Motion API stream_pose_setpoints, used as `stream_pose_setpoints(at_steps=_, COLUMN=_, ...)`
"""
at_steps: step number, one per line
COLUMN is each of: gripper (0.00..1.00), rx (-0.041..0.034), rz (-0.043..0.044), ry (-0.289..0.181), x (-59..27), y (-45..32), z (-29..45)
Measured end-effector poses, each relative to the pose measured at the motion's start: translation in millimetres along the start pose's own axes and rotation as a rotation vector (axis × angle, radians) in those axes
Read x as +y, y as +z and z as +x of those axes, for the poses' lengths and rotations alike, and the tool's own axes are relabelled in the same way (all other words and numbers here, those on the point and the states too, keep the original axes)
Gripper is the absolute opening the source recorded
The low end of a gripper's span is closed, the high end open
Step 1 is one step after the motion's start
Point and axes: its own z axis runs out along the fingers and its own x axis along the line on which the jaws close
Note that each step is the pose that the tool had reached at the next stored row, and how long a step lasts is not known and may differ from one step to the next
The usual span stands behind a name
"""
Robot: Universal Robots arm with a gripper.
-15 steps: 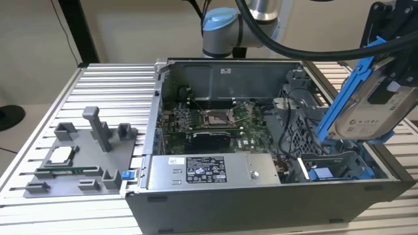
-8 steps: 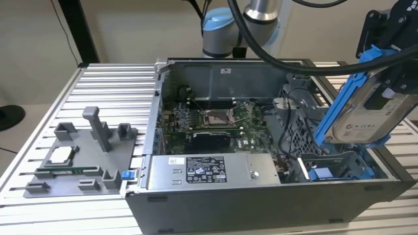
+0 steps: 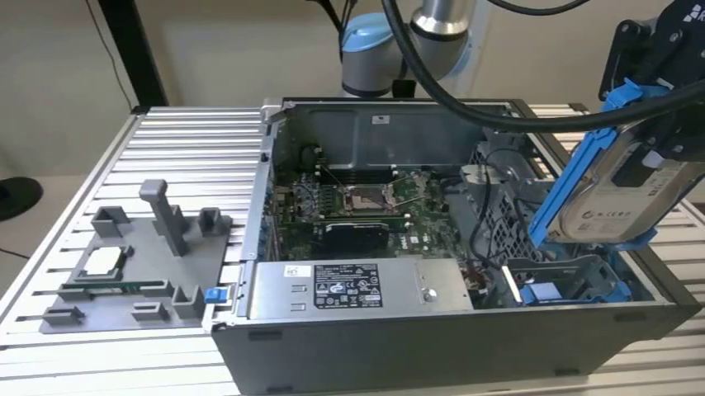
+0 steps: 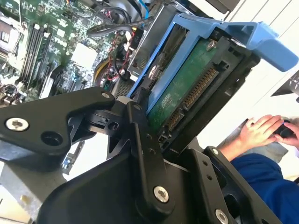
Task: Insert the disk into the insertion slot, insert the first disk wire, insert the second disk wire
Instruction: 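Insert the disk into the insertion slot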
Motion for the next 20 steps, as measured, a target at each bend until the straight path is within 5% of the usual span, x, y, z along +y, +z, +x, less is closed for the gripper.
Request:
stream_pose_setpoints(at_steps=11, gripper=0.0, rx=-0.0013, rz=-0.0048, ry=0.0, x=-0.4, y=7.3, z=0.0)
stream_pose_setpoints(at_steps=20, gripper=0.0, rx=-0.018, rz=-0.0052, ry=-0.001, x=-2.4, y=18.9, z=0.2)
